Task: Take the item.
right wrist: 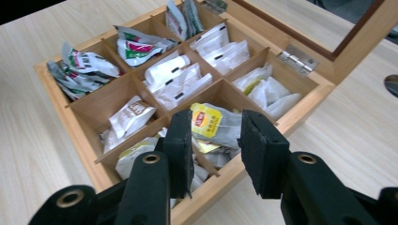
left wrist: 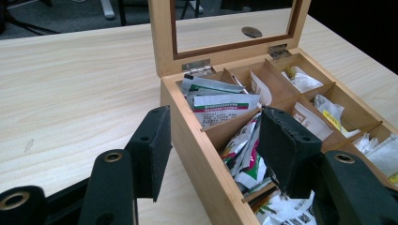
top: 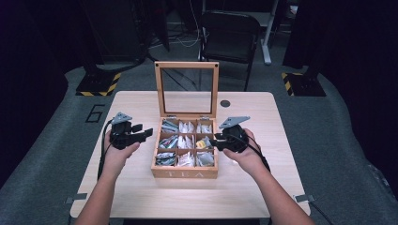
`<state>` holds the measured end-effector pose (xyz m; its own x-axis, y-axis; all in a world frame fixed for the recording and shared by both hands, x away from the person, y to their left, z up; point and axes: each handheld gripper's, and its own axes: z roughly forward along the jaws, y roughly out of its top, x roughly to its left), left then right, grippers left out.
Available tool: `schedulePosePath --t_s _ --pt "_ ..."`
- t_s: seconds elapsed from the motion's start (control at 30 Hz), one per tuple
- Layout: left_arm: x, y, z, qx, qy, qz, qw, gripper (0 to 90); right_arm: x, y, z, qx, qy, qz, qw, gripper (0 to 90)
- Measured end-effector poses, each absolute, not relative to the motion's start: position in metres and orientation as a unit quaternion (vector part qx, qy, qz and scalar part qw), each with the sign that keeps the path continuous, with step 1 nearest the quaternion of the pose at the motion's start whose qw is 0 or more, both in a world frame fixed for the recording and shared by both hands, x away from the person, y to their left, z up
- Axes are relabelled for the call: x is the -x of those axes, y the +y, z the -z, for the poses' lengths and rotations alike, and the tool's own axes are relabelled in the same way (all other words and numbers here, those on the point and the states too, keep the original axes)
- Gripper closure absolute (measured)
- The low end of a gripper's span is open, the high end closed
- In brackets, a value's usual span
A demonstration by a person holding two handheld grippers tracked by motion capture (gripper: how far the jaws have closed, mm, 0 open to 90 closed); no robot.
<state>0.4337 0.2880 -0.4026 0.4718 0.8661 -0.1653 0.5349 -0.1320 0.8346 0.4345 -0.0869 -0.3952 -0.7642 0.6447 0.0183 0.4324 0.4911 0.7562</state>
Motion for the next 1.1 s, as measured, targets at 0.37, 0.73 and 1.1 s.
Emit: schedulePosePath --t_s 0.37,0.73,1.1 --pt "-0.422 0.29 0.402 -0.729 0.478 -0.187 0.453 44.6 -0.423 -0.085 0.412 -0.323 0.853 -0.392 0.121 64.6" --pt "-0.412 0.294 0.408 -0.73 0.483 -0.185 0.446 44.5 -0.421 -0.082 0.434 -0.34 0.846 -0.397 0.104 63.3" --pt "-0.412 0.294 0.41 -0.731 0.481 -0.185 0.446 44.5 -0.422 -0.076 0.445 -0.338 0.851 -0.391 0.096 63.3"
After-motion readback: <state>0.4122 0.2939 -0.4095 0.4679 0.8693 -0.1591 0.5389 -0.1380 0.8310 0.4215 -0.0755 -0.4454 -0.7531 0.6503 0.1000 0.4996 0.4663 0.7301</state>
